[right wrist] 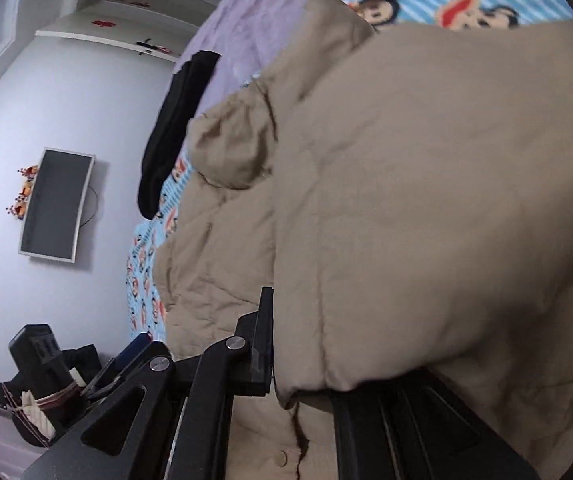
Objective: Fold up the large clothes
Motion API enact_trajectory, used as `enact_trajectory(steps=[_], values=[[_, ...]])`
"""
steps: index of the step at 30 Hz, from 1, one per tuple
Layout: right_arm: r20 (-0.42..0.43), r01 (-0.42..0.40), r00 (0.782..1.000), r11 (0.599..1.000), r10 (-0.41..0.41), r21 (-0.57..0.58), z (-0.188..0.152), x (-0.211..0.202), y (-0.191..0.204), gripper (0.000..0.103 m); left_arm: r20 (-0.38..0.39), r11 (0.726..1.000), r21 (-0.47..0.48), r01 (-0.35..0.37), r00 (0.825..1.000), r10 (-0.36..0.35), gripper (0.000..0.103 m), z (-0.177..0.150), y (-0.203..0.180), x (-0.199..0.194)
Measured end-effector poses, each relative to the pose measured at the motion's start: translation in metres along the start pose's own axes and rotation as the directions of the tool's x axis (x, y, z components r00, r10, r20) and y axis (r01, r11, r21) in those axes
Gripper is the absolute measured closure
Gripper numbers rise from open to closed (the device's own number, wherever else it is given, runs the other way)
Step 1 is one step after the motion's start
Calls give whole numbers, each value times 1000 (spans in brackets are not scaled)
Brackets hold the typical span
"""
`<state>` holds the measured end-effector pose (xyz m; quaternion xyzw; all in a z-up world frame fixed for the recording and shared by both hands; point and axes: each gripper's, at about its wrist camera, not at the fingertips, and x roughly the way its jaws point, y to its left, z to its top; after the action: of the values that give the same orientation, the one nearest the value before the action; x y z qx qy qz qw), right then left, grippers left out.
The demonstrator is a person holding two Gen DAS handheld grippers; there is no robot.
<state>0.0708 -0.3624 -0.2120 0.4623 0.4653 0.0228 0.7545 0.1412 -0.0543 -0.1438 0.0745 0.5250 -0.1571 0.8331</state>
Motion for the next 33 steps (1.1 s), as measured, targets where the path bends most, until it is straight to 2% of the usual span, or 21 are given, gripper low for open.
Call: enact_trajectory(steps=[3, 6, 7, 8, 9, 10, 12, 16, 18, 19, 20, 22, 24, 26, 28, 30, 33], values=[[13, 4, 1000, 999, -5, 38, -4, -3, -6, 94, -14, 1000, -6, 25, 1000, -25, 0, -3, -1, 4], [13, 36, 999, 999, -37, 12, -10, -18, 4, 90, -5, 999, -3, 44, 999, -44, 0, -1, -5, 3], [15, 29, 999, 1000, -29, 2, -16, -28, 15, 70, 1, 999, -4, 48, 999, -48, 0, 0, -5, 2], [21, -1, 1000, 1000, 1, -1, -19, -38, 21, 37, 8, 999, -6, 52, 999, -52, 0, 2, -5, 0], [30, -24, 999, 1000, 24, 0, -23, -52, 27, 25, 14, 998, -7, 55, 998, -55, 0, 4, -4, -1], [44, -33, 999, 999, 32, 0, -26, -62, 32, 21, 20, 998, -10, 59, 998, -59, 0, 5, -3, -2], [93, -23, 995, 999, 20, 31, -31, -82, 29, 21, 26, 998, -15, 66, 997, -66, 0, 9, 3, -3], [196, -18, 981, 986, -15, 167, -24, -107, 2, 23, 22, 997, -31, 76, 997, -75, 0, 13, 19, -4], [242, -76, 970, 972, 21, 221, -14, -112, -8, 54, 19, 994, -49, 100, 995, -99, 0, 14, 29, -6], [259, -115, 964, 967, 53, 228, -9, -113, -9, 81, 20, 991, -57, 122, 992, -121, 0, 14, 34, -8], [272, -149, 958, 966, 89, 210, -4, -111, -4, 90, 23, 987, -66, 146, 989, -145, 0, 14, 39, -10], [255, -134, 961, 986, 105, 100, 2, -101, 25, 91, 34, 976, -84, 200, 980, -197, 0, 15, 48, -15], [188, -73, 979, 995, 84, -64, 1, -82, 66, 91, 48, 963, -106, 248, 969, -244, 0, 16, 58, -20], [107, -31, 993, 980, 53, -197, -9, -55, 99, 91, 57, 948, -135, 288, 957, -283, 0, 19, 69, -23], [23, 24, 1000, 950, -18, -310, -27, -25, 124, 90, 60, 933, -164, 319, 948, -314, 0, 19, 78, -25], [-36, 105, 991, 911, -130, -399, -46, 2, 136, 87, 57, 919, -192, 343, 939, -339, 0, 19, 85, -23], [-71, 221, 955, 850, -288, -477, -68, 26, 140, 86, 41, 897, -213, 387, 921, -388, 0, 15, 88, -18]])
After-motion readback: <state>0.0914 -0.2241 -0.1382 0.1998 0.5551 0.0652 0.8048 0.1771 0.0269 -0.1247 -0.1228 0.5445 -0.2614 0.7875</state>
